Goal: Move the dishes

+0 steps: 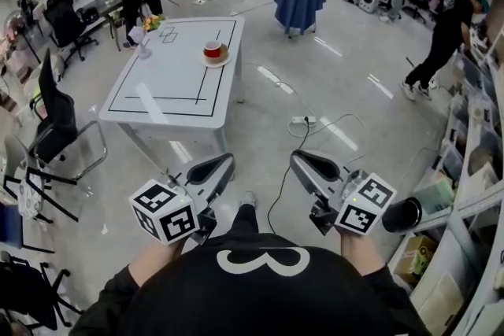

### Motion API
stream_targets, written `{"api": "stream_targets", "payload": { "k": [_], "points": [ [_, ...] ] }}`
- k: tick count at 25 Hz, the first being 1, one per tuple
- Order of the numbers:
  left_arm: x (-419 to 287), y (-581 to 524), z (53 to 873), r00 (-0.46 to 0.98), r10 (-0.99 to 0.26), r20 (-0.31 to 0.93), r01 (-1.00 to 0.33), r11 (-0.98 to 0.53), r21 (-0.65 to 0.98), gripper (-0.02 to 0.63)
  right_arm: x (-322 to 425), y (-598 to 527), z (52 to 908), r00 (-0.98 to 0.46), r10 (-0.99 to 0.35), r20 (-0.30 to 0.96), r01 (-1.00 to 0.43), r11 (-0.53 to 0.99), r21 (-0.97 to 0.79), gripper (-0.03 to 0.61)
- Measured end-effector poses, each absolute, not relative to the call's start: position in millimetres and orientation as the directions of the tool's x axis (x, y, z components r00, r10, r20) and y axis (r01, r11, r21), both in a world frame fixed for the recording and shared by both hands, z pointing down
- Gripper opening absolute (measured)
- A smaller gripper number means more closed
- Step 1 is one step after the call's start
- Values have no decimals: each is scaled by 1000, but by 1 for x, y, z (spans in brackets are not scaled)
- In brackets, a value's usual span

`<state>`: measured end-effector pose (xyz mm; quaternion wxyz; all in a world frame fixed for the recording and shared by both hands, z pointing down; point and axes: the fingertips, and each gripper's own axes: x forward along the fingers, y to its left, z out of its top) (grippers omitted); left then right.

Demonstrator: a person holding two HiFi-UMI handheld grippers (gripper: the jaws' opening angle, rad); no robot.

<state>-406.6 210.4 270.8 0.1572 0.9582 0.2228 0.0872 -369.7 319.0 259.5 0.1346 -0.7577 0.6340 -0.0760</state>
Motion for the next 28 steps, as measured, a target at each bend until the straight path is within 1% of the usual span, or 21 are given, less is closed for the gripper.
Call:
{"api": "stream_targets", "payload": {
  "k": [1,3,6,11,19,28],
  "points": [
    [-405,208,271,885,455,98,399,-851,342,3,-366,317,260,188,-981,-53,-939,-164,-302,45],
    [-400,204,273,885,455,101,397,-851,344,3,-358,314,261,195,-979,-54,-937,-169,-307,103],
    [-387,193,277,887,449,106,388,-852,351,3,-342,307,264,205,-977,-55,-934,-178,-308,141],
    [-353,163,295,889,441,120,366,-845,390,3,-307,278,281,179,-984,-18,-933,-164,-321,240],
    [-256,106,318,890,432,143,336,-836,434,3,-213,226,304,186,-982,32,-916,-185,-356,311],
    [-125,34,334,896,410,169,293,-833,470,3,-83,155,320,166,-982,86,-900,-186,-395,325]
  ]
}}
